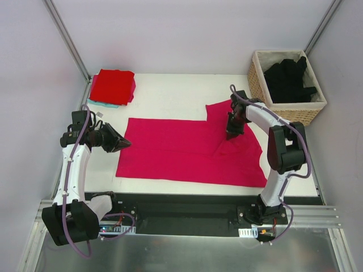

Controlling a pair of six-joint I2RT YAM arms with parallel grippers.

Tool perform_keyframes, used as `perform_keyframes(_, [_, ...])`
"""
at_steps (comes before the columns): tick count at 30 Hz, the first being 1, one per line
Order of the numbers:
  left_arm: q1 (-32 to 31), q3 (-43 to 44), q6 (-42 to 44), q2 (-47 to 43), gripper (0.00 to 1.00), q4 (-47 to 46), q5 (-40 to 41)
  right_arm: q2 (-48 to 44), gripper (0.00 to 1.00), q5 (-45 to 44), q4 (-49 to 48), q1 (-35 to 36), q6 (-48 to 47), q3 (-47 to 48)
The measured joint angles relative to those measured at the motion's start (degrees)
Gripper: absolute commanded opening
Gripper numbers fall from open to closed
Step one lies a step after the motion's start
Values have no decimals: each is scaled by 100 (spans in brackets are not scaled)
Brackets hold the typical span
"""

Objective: Fold and stack the t-shirts

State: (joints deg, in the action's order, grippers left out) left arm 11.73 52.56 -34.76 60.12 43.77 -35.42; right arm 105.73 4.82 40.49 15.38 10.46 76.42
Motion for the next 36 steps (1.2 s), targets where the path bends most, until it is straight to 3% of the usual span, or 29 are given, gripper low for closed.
perform_keyframes(16, [-20, -66, -527, -249, 13, -96, 341, 868, 1, 861, 201, 0, -769, 1163])
perform_keyframes(29, [-243, -107, -778, -297, 13, -155, 597, 1104, 1, 2120, -59, 9, -1075, 1268])
perform_keyframes(36, [-315, -105, -782, -160, 13, -157, 601, 1115, 2, 2173, -127, 11, -1161, 1346])
